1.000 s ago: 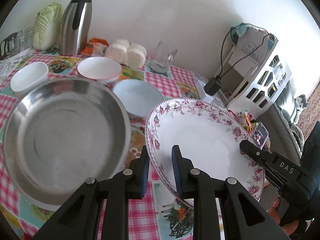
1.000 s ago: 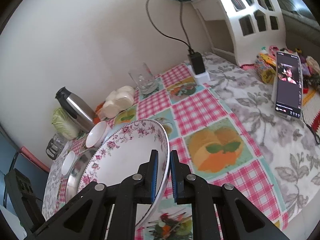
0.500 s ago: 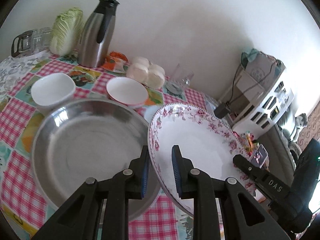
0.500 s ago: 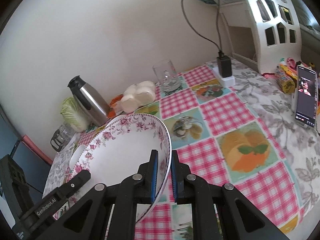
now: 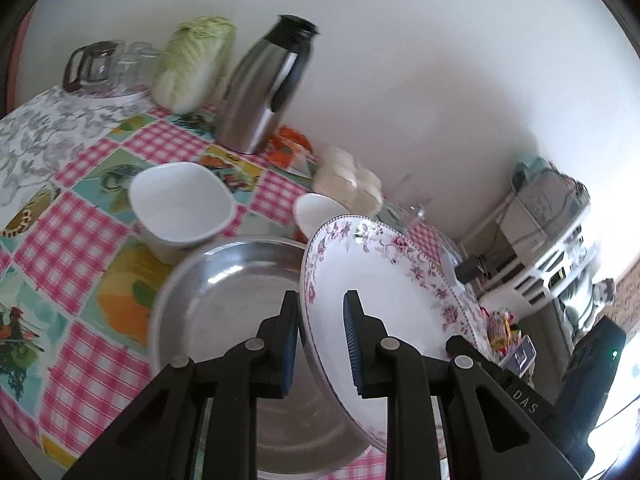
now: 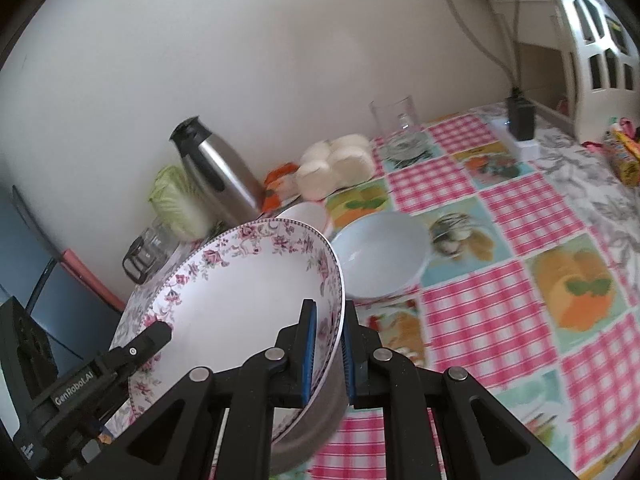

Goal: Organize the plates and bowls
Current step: 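Lower the floral plate into the steel tray with both grippers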

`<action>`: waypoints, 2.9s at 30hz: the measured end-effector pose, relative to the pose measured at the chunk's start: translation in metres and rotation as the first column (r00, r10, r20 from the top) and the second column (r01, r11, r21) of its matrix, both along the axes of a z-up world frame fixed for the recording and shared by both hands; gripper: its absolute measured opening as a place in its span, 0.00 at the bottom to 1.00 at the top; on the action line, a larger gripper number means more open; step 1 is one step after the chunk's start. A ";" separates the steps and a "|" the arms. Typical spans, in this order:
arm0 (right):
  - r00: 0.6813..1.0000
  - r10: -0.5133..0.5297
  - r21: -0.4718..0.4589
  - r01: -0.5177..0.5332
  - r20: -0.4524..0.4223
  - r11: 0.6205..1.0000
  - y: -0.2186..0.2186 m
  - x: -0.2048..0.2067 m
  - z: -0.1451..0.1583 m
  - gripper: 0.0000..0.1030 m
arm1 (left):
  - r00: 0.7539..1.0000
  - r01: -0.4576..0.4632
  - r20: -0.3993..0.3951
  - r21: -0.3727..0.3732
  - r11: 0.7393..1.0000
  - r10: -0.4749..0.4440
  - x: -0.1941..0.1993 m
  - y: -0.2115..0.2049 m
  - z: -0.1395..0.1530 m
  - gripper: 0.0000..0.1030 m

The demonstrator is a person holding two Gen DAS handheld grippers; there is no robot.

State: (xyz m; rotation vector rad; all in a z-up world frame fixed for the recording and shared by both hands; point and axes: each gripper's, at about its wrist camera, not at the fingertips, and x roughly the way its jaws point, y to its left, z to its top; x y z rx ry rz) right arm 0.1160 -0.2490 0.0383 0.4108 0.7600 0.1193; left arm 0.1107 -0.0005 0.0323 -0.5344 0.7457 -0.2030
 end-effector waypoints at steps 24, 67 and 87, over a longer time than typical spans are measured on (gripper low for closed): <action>0.992 0.023 -0.048 -0.029 -0.124 0.998 0.036 0.025 -0.047 0.12 | 0.980 -0.026 -0.197 -0.025 0.999 0.020 0.026 0.030 -0.059 0.22; 0.977 0.029 -0.157 -0.063 -0.210 0.986 0.047 0.038 -0.062 0.13 | 0.952 -0.031 -0.302 0.087 0.996 0.056 0.038 0.025 -0.077 0.24; 0.977 0.034 -0.146 -0.066 -0.213 0.987 0.046 0.037 -0.062 0.13 | 0.945 -0.058 -0.313 0.138 0.989 0.099 0.036 0.025 -0.072 0.24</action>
